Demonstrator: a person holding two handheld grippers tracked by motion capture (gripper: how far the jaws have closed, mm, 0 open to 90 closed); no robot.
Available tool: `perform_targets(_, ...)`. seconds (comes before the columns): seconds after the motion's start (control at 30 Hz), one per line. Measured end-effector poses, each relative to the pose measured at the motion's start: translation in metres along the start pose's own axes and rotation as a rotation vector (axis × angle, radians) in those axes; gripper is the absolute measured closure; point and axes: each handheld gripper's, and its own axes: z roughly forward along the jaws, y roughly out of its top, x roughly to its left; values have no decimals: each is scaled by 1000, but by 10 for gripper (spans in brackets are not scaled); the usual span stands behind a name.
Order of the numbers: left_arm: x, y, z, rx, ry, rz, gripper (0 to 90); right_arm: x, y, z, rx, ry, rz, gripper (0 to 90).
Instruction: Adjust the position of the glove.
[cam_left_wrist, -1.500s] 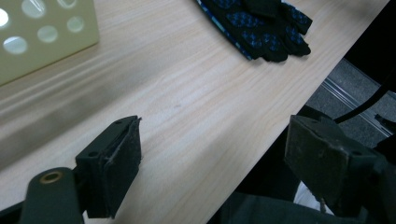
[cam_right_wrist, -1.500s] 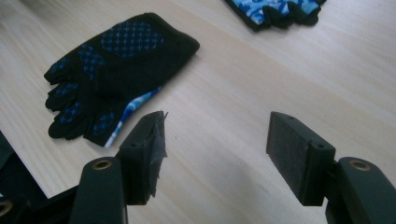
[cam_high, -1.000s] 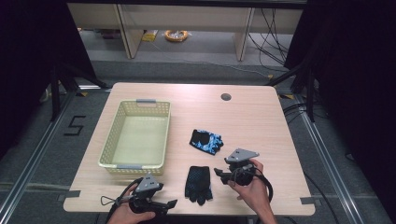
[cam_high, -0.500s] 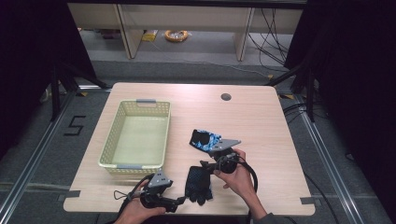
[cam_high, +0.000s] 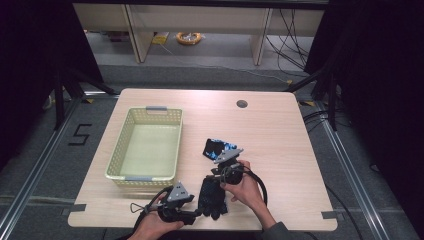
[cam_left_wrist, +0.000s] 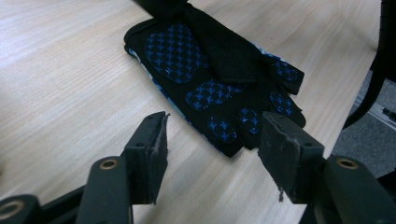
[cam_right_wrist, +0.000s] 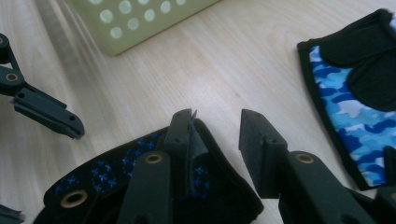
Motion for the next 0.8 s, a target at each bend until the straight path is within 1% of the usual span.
perform_targets(0.03, 2, 1, 1, 20, 10, 45, 443, 0, 0, 1, 0, 5, 0, 657)
perform_targets(0.07, 1, 1, 2, 17, 4, 41, 459, 0, 1, 1, 27, 8, 7, 657)
perform_targets(0.1, 0, 2, 4, 23, 4, 46, 472, -3, 0, 5, 26, 13, -19, 658)
perform_targets(0.13, 1, 2, 5, 31, 12, 53, 484, 0, 0, 7, 28, 15, 28, 660)
perform_targets(0.17, 0, 1, 6, 32, 5, 45, 494, -2, 0, 7, 41, 15, 4, 660)
perform_targets(0.2, 0, 2, 6, 33, 1, 64, 513, -3, 0, 8, 48, 21, 10, 661)
perform_targets(0.23, 0, 2, 6, 41, 9, 72, 528, -2, -1, 11, 48, 14, 32, 664)
perform_targets(0.27, -1, 2, 7, 41, 5, 57, 545, -2, -1, 12, 58, 21, 35, 664)
perform_targets(0.3, -1, 2, 8, 34, 7, 56, 566, -3, -1, 13, 63, 29, 35, 667)
perform_targets(0.33, 0, 3, 8, 47, 5, 71, 592, -4, -1, 14, 74, 28, 39, 675)
perform_targets(0.37, 0, 3, 8, 47, 5, 71, 608, -4, -1, 14, 74, 28, 39, 675)
perform_targets(0.4, 0, 4, 8, 53, 14, 96, 637, -6, -2, 14, 83, 46, 55, 695)
perform_targets(0.43, -1, 4, 8, 51, 11, 83, 664, -9, -4, 18, 53, 73, 56, 711)
perform_targets(0.47, -1, 3, 7, 54, 7, 98, 694, -11, -5, 16, 55, 92, 65, 721)
perform_targets(0.5, -1, 3, 7, 47, 8, 108, 723, -12, -7, 17, 39, 96, 84, 732)
perform_targets(0.53, -1, 3, 7, 47, 8, 108, 744, -12, -7, 17, 39, 96, 84, 732)
perform_targets(0.57, -2, 3, 7, 47, 9, 101, 744, -13, -8, 16, 42, 108, 92, 752)
perform_targets(0.6, -1, 2, 7, 40, 13, 107, 766, -14, -10, 16, 32, 130, 101, 791)
perform_targets(0.63, -1, 2, 7, 47, 12, 118, 773, -13, -10, 16, 32, 125, 95, 827)
perform_targets(0.67, 0, 2, 6, 47, 15, 127, 784, -13, -10, 15, 31, 115, 93, 839)
perform_targets(0.7, 0, 2, 6, 47, 15, 127, 803, -12, -10, 14, 35, 111, 110, 851)
perform_targets(0.73, 1, 3, 5, 52, 23, 133, 821, -13, -11, 15, 23, 116, 96, 859)
perform_targets(0.77, 1, 3, 5, 52, 23, 133, 829, -11, -11, 13, 37, 111, 115, 863)
perform_targets(0.8, 1, 2, 5, 39, 22, 117, 833, -10, -11, 12, 33, 108, 125, 867)
